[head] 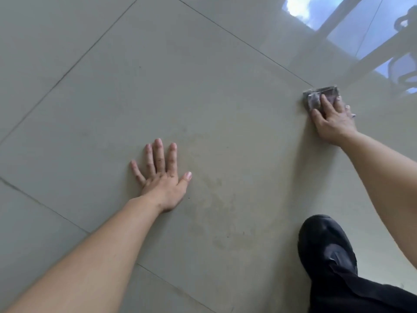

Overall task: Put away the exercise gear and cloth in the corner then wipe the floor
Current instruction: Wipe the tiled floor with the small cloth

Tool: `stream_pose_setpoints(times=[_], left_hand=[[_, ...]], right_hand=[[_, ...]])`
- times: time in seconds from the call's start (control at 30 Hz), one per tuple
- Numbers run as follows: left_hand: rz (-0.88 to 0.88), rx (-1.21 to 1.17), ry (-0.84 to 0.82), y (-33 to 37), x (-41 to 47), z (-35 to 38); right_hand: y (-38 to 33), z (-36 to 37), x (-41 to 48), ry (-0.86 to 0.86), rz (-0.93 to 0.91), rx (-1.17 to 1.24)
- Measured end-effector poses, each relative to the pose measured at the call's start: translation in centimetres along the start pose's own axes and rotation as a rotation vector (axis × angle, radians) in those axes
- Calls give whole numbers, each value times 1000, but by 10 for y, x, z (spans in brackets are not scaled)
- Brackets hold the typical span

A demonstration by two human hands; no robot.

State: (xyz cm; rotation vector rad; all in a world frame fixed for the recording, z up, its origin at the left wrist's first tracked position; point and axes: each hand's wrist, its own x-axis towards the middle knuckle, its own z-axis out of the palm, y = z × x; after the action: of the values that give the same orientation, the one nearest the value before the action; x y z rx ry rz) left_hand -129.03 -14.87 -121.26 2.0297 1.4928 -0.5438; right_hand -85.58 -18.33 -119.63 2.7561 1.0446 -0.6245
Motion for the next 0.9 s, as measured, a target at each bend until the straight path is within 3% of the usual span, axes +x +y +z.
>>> stream_pose_setpoints(times=[0.1, 0.23, 0.37, 0.47, 0.53, 0.67, 0.73, 0.8, 0.9], left_hand=[[-5, 21, 55, 1, 0, 2], [9, -58, 120, -1, -3, 8], [75, -178, 550, -9, -4, 8], [-9, -209, 802, -21, 17, -8], [-90, -180, 837, -36, 37, -20], [-228, -148, 808, -52, 60, -19], [-245, -143, 824, -51, 62, -17], [-252, -134, 829, -51, 62, -16], [-252, -130, 828, -54, 63, -16]], right_hand=[[-43, 9, 6, 72, 69, 49], [-129, 49, -60, 92, -353, 49], [-178, 78, -114, 16, -782, -51], [-166, 67, -93, -27, -1040, -107], [-139, 50, -54, 41, -961, -94], [-75, 6, 33, 152, -322, 36], [-81, -1, 49, 156, -114, 69], [-117, 6, 40, 158, -95, 96], [-193, 30, -2, 137, -405, 97]])
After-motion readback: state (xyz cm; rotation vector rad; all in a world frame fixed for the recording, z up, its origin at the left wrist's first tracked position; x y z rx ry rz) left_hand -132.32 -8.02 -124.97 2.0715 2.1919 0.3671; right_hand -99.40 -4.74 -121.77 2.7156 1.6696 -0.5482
